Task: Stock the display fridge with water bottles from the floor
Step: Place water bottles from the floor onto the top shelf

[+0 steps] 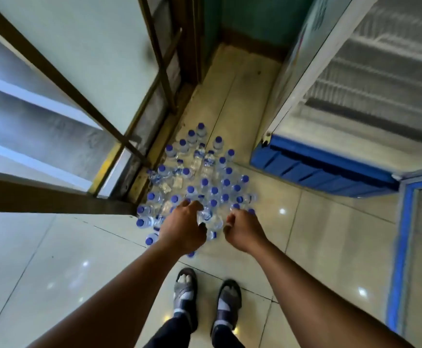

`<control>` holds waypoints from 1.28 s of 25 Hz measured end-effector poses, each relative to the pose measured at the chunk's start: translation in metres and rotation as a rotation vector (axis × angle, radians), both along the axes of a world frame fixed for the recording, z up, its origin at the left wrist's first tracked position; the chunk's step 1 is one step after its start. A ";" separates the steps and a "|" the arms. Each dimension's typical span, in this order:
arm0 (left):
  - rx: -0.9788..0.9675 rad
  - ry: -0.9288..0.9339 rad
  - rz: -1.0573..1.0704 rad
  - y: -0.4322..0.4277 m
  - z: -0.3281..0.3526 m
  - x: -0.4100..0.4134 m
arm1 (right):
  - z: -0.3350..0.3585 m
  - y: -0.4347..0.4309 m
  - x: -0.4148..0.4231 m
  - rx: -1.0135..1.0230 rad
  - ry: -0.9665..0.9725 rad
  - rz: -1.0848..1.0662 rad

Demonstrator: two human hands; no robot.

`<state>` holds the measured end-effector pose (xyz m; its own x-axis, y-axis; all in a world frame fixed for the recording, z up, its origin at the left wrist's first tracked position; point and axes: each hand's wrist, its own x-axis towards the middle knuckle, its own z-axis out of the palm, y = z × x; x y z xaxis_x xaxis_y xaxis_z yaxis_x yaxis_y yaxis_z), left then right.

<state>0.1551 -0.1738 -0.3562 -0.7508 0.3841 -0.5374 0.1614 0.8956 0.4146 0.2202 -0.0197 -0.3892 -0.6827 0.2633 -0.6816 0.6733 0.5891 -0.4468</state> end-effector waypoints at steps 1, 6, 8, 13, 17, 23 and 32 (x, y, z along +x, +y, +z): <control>-0.040 -0.026 0.036 -0.007 -0.035 0.010 | -0.040 -0.010 0.013 -0.015 -0.026 0.005; -0.263 -0.106 0.128 -0.072 -0.188 0.055 | -0.201 -0.077 0.068 -0.054 -0.103 0.054; -0.294 -0.109 0.098 -0.097 -0.252 0.066 | -0.260 -0.104 0.080 -0.038 -0.116 0.084; -0.309 -0.053 -0.115 -0.118 -0.377 0.066 | -0.371 -0.154 0.093 0.049 -0.026 0.119; -0.361 0.023 -0.230 -0.128 -0.440 0.061 | -0.427 -0.180 0.096 0.088 0.065 0.114; -0.326 0.155 -0.276 -0.132 -0.466 0.053 | -0.458 -0.188 0.100 0.209 0.234 0.055; -0.239 0.106 -0.207 -0.117 -0.312 0.057 | -0.320 -0.145 0.100 0.099 0.351 -0.020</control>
